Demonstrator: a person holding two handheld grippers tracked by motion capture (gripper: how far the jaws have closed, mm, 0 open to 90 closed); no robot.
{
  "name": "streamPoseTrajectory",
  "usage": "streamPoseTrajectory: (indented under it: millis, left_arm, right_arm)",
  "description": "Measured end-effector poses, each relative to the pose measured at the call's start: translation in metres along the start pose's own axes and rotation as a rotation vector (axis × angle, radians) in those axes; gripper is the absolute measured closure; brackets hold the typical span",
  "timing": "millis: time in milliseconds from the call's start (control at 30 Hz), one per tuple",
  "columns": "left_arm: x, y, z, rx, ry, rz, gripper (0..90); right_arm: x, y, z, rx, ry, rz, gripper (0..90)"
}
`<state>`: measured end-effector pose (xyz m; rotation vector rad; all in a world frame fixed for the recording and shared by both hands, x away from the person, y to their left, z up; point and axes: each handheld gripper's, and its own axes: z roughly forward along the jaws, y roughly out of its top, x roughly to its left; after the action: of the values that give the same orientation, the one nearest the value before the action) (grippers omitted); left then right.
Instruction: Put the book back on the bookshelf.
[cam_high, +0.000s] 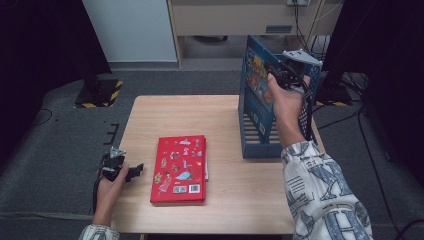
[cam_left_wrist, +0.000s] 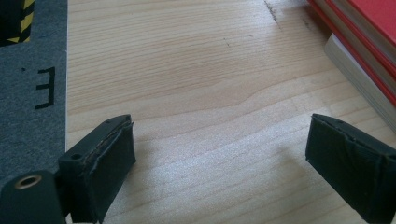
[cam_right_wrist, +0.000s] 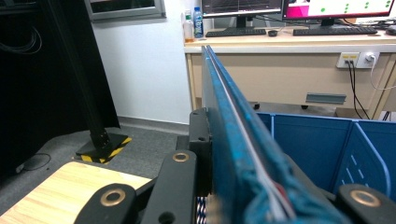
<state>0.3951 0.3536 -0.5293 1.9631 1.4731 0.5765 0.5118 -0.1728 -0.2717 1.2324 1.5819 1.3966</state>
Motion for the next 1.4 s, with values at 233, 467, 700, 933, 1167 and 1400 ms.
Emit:
streamPoseTrajectory:
  millis: [233, 467, 700, 933, 1167, 1400]
  left_arm:
    - [0.0, 0.0, 0.0, 0.002, 0.001, 0.001, 7.8]
    - [0.0, 0.0, -0.001, 0.0, 0.002, 0.001, 7.9]
    - [-0.001, 0.0, 0.0, 0.0, 0.0, 0.004, 7.8]
    - [-0.001, 0.001, 0.0, 0.004, -0.007, 0.009, 7.8]
    - [-0.002, 0.001, 0.0, 0.005, -0.001, 0.013, 7.8]
    - [-0.003, 0.001, 0.0, 0.007, -0.002, 0.016, 7.8]
  right_arm:
    - [-0.001, -0.009, 0.001, -0.007, -0.009, 0.005, 82.1]
    - [0.001, -0.021, 0.004, -0.005, -0.009, -0.015, 82.1]
    - [-0.002, -0.035, 0.006, 0.001, -0.001, -0.009, 82.1]
    - [-0.003, -0.048, 0.009, 0.008, 0.0, -0.009, 82.1]
    - [-0.006, -0.058, 0.011, -0.011, 0.002, -0.002, 82.1]
    - [-0.007, -0.062, 0.013, -0.018, -0.001, -0.001, 82.1]
